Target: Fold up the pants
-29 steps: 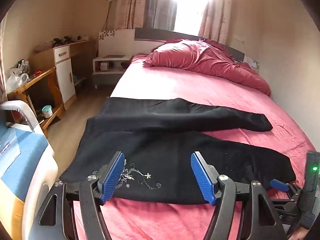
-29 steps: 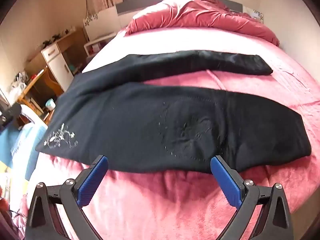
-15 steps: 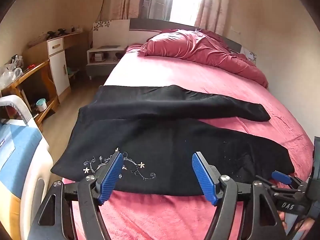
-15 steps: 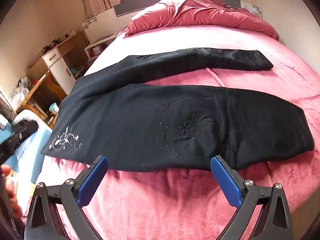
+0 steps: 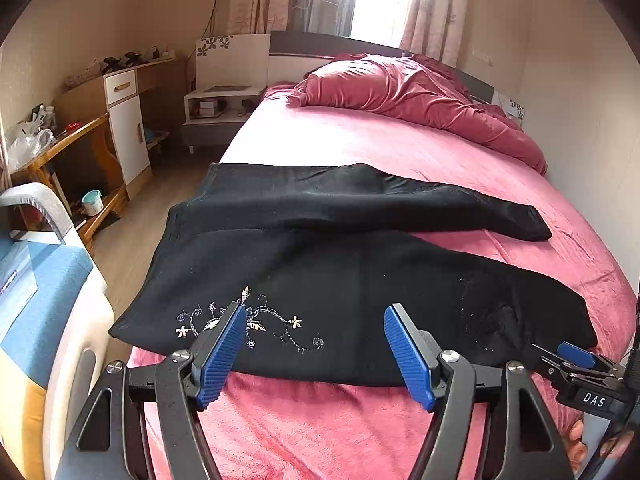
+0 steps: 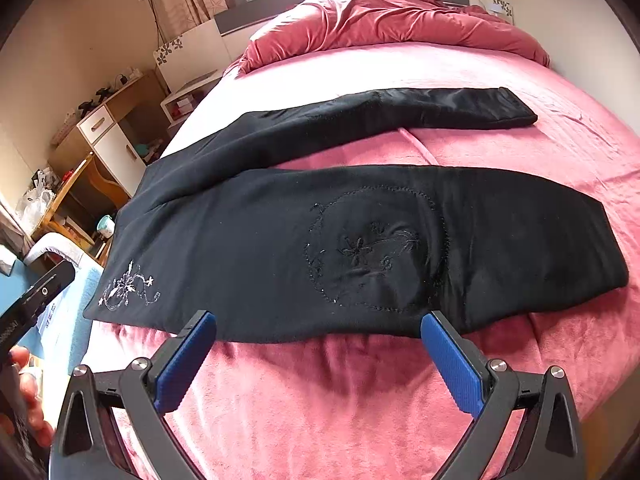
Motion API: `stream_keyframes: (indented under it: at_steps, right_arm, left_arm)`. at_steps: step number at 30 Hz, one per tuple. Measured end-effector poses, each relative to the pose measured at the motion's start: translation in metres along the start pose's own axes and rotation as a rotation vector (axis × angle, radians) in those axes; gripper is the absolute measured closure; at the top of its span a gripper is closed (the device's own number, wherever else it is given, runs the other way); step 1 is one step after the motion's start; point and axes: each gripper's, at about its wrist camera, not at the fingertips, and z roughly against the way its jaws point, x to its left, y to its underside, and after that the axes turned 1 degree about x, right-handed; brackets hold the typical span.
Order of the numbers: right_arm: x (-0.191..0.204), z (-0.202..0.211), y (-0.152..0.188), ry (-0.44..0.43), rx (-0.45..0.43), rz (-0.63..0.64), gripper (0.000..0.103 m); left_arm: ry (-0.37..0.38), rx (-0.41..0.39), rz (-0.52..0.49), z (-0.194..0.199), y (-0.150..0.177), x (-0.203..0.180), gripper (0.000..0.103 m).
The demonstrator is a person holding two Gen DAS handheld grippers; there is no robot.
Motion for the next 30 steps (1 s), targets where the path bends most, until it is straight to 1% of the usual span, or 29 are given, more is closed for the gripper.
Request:
stream_keyframes:
  at_steps: [4, 12, 30]
  right_arm:
    - [-0.0025, 0.0012, -0.0012, 0.008, 0.001, -0.005, 0.0]
    - [-0.0043, 0.0019, -0.0011, 0.011, 0.003, -0.011, 0.0]
    - [-0.0031, 0.0008, 0.0007, 0.008, 0.0, -0.008, 0.0]
  left_arm:
    - [-0.009, 0.006, 0.008, -0.0011, 0.0004, 0.0022, 0.03]
    - [-0.005, 0.01, 0.008, -0.0026, 0.0014, 0.0027, 0.03]
    - [-0.021, 0.002, 0.005, 0.0053, 0.0013, 0.003, 0.03]
